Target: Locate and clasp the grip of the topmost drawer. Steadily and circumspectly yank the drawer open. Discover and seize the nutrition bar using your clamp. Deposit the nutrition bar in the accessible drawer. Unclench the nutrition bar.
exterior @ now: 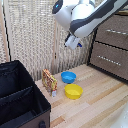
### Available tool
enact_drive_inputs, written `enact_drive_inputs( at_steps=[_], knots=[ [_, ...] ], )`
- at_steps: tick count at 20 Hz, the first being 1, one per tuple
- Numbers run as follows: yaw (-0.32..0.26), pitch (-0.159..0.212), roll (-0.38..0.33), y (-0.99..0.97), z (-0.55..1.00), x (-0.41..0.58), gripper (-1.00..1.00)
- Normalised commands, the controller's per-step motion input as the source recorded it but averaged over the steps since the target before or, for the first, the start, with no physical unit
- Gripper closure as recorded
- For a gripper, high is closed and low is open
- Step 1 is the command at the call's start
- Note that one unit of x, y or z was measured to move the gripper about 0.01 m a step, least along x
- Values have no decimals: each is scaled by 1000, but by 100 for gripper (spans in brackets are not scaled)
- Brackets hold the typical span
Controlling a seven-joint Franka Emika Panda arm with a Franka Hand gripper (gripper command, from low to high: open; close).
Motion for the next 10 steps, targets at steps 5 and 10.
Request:
enact_drive_inputs(
  at_steps=[5, 10],
  knots=[
    [57, -4, -297, -200, 244, 67, -100],
    [-24, -40, -163, -519, 368, -82, -100]
  ],
)
